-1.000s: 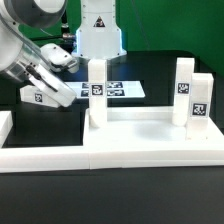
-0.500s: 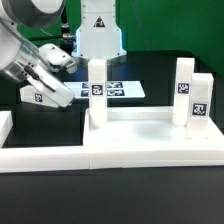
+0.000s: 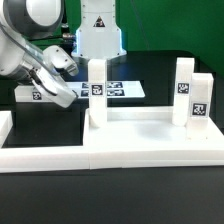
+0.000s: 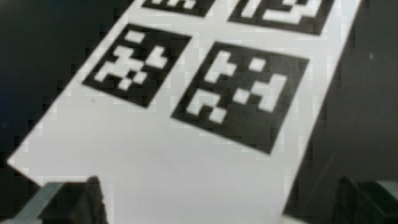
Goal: Assemble desk
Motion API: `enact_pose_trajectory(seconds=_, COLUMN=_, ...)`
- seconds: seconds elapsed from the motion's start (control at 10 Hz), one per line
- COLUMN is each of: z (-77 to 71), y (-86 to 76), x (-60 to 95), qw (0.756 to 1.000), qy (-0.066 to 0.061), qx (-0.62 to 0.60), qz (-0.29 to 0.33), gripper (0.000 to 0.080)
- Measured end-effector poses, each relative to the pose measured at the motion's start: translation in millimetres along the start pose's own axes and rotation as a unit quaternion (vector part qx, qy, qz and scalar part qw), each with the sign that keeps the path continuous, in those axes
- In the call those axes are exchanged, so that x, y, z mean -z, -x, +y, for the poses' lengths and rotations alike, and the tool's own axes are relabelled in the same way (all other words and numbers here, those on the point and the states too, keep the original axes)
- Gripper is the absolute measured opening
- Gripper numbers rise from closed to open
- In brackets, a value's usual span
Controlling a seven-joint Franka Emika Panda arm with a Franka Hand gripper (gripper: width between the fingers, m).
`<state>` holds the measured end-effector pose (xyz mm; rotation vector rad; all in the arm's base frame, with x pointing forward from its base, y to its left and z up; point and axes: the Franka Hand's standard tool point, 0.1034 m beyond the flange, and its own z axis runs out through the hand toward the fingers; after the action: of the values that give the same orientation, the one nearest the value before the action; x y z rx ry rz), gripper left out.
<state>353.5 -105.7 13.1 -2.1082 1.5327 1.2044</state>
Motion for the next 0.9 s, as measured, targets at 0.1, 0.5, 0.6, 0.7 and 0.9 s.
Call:
enact_pose_trajectory(seconds=0.1, z=0.4, y=3.2, x=-0.8, qw=1.0, qy=0.001, qx=-0.002, qz=-0.001, gripper=0.0649)
enact_pose_trajectory(seconds=0.5, z=-1.8, y=2.1, x=3.2, qw=1.0, qy=0.001, qx=0.002, qz=0.004, gripper=0.0649)
enact_pose_trajectory(seconds=0.6, z=-2.1, y=2.9, x=5.2, qw=1.0, qy=0.001, qx=0.002, qz=0.001, gripper=0.0649)
enact_pose_trajectory(seconds=0.7, z=-8.1, y=2.1, x=18.4, qw=1.0, qy=-0.003, qx=0.006, qz=-0.007, gripper=0.0649)
enact_pose_trajectory(seconds=0.9, z=-11.8, y=-4.8, x=28.7, qw=1.0, qy=-0.009, qx=0.009, qz=-0.003, gripper=0.0649)
